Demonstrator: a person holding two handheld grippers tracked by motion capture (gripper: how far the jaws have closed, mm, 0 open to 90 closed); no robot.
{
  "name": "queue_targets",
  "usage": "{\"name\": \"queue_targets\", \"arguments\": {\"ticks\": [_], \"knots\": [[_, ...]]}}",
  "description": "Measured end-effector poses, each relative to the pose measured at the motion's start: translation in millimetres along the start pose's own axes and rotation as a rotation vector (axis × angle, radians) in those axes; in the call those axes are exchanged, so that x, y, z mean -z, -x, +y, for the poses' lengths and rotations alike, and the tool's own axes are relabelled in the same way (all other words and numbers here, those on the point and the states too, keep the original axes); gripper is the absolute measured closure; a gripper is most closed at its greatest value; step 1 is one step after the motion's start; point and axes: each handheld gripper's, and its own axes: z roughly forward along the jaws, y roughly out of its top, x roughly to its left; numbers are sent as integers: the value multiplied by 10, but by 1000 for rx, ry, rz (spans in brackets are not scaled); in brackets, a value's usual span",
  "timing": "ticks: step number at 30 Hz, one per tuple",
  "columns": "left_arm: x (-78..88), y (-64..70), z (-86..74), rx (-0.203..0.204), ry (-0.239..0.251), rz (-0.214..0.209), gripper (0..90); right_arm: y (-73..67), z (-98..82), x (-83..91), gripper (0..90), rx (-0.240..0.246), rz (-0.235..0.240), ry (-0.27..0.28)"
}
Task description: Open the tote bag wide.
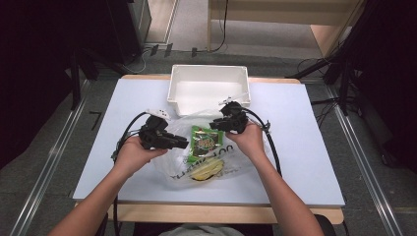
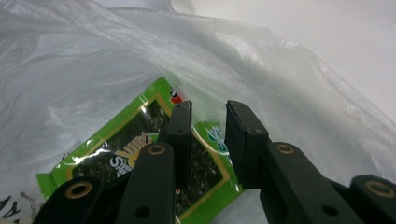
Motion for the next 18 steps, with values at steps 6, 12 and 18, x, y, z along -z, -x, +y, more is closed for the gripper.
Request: {"name": "queue_targets", "arguments": {"ticks": [6, 12, 18], "knots": [[-63, -105, 171, -3, -12, 8, 894, -26, -101, 114, 774, 3, 4, 1], [-146, -170, 450, -26, -11, 25, 900, -76, -192, 230, 804, 19, 4, 13], [-264, -248, 595, -30, -27, 24, 900, -66, -308, 294, 877, 9, 6, 15]]}}
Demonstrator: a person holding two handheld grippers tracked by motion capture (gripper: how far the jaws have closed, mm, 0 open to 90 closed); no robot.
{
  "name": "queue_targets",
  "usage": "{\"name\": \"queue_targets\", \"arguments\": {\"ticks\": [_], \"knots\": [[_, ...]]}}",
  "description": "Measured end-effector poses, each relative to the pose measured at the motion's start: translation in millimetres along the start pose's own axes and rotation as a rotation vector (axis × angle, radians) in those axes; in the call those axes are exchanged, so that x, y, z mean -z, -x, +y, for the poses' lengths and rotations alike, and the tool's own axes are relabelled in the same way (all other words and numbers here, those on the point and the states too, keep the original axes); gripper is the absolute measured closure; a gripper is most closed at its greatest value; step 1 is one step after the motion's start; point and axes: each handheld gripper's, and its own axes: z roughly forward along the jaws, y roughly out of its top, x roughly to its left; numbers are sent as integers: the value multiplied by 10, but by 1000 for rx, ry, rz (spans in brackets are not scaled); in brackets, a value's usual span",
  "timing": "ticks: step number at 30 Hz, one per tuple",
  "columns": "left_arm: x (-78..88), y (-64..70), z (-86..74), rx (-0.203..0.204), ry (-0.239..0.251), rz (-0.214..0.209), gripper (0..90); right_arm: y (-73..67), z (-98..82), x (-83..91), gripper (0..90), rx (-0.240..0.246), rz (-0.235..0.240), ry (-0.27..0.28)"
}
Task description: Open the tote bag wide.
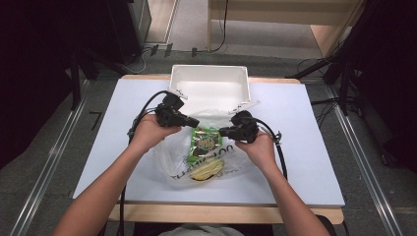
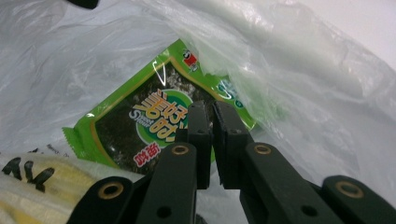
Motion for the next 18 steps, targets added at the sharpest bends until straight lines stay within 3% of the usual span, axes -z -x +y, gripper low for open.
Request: {"name": "queue_targets", "arguments": {"ticks": [3, 7, 10, 14, 18], "knots": [[-54, 13, 74, 4, 18, -15, 900, -11, -45, 36, 899, -10, -2, 8], [-180, 46, 177, -27, -1, -14, 900, -45, -103, 64, 900, 0, -2, 3], [-338, -36, 231, -22, -20, 3, 900, -51, -127, 65, 900, -8, -3, -3], [-525, -153, 215, -5, -52, -33, 900, -43, -152, 54, 900, -18, -4, -6], [-714, -206, 183, -22, -98, 3, 900, -38, -163, 34, 900, -16, -6, -10]]}}
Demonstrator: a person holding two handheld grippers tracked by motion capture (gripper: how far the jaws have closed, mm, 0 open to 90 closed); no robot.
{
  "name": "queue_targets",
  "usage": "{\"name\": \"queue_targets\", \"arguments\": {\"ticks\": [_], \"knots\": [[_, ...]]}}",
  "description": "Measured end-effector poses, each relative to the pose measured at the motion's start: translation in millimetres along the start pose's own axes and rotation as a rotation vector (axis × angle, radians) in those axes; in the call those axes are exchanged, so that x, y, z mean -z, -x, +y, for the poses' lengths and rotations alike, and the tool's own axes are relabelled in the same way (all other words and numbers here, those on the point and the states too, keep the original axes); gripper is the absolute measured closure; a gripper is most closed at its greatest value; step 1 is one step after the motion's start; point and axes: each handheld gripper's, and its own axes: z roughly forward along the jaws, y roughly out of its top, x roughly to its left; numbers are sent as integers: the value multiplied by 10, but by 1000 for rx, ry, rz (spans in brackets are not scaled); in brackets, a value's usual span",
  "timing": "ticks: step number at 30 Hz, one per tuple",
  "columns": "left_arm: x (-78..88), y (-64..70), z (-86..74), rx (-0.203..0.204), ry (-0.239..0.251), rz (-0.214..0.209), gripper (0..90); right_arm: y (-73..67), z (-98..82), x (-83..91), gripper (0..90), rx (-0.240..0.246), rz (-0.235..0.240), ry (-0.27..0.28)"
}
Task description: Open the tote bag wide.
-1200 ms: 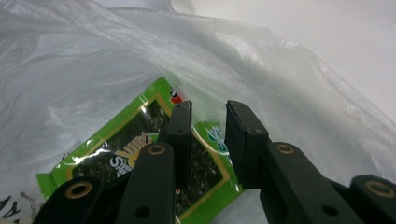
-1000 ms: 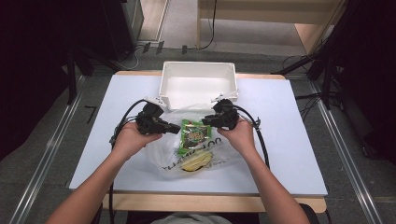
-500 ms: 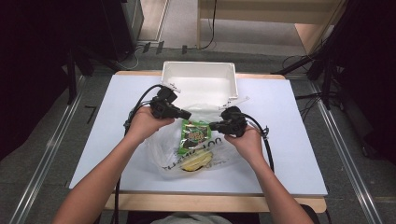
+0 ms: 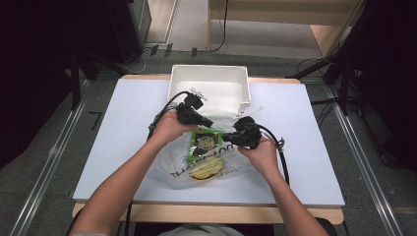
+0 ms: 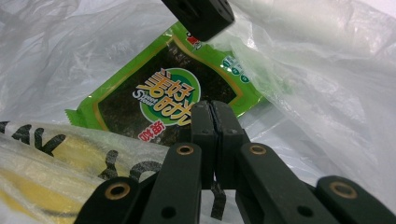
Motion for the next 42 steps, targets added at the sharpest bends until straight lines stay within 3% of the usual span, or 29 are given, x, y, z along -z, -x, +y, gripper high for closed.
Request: {"name": "queue_targets", "arguments": {"ticks": [9, 17, 24, 31, 42], "knots": [[-227, -269, -56, 68, -7, 56, 900, -24, -47, -1, 900, -5, 2, -2], [-322, -410, -86, 115, 11, 82, 900, 2, -5, -109, 900, -21, 13, 2], [-335, -426, -98, 114, 22, 82, 900, -38, -5, -228, 900, -16, 25, -35], [-336, -410, -101, 109, 19, 85, 900, -211, -144, -134, 900, 8, 43, -35], [-336, -394, -92, 104, 9, 101, 900, -402, -406, -60, 900, 44, 63, -78]]}}
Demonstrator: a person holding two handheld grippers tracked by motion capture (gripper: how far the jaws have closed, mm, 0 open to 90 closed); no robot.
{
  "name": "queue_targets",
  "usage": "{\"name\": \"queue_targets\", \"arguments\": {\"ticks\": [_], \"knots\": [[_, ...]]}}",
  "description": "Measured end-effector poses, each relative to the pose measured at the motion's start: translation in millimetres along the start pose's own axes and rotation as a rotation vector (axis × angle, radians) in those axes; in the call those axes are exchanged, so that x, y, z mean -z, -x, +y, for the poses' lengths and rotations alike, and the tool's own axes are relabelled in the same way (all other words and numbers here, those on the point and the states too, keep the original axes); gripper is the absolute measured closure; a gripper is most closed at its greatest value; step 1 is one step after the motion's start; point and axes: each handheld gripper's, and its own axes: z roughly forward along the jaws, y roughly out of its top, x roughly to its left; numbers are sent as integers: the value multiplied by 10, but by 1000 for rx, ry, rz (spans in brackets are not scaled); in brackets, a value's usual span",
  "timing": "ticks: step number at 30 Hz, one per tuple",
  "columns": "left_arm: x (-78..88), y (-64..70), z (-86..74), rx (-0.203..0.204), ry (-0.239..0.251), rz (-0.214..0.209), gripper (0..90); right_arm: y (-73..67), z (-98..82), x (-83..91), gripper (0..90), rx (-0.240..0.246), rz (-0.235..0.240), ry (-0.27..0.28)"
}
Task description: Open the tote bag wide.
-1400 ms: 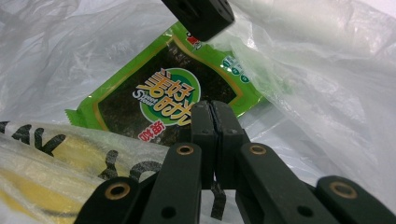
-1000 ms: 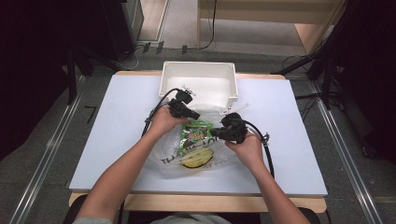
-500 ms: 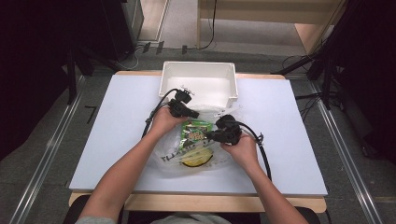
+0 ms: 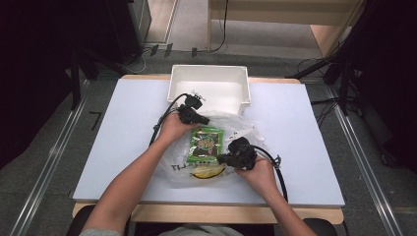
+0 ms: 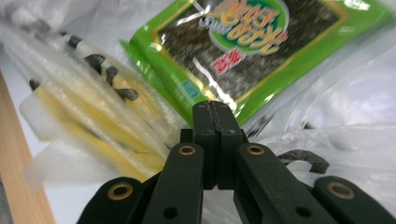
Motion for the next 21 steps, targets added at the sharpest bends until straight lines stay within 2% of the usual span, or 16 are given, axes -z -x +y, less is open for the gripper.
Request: {"name": "queue_targets", "arguments": {"ticks": [7, 10, 13, 15, 19, 21], "knots": [[-2, 3, -1, 2, 2, 2, 900, -47, -198, -17, 900, 2, 14, -13], [-1, 5, 0, 4, 0, 5, 900, -69, -289, -8, 900, -12, 9, -28], [0, 39, 11, -10, 0, 62, 900, -83, -361, 7, 900, -20, 12, -34], [-8, 59, 17, -12, 2, 74, 900, -99, -393, 30, 900, -23, 5, -37], [-13, 56, 15, -3, 9, 72, 900, -143, -447, 60, 900, -9, 2, -36], [-9, 38, 6, 4, 12, 56, 900, -176, -475, 71, 900, -7, 5, -35]]}}
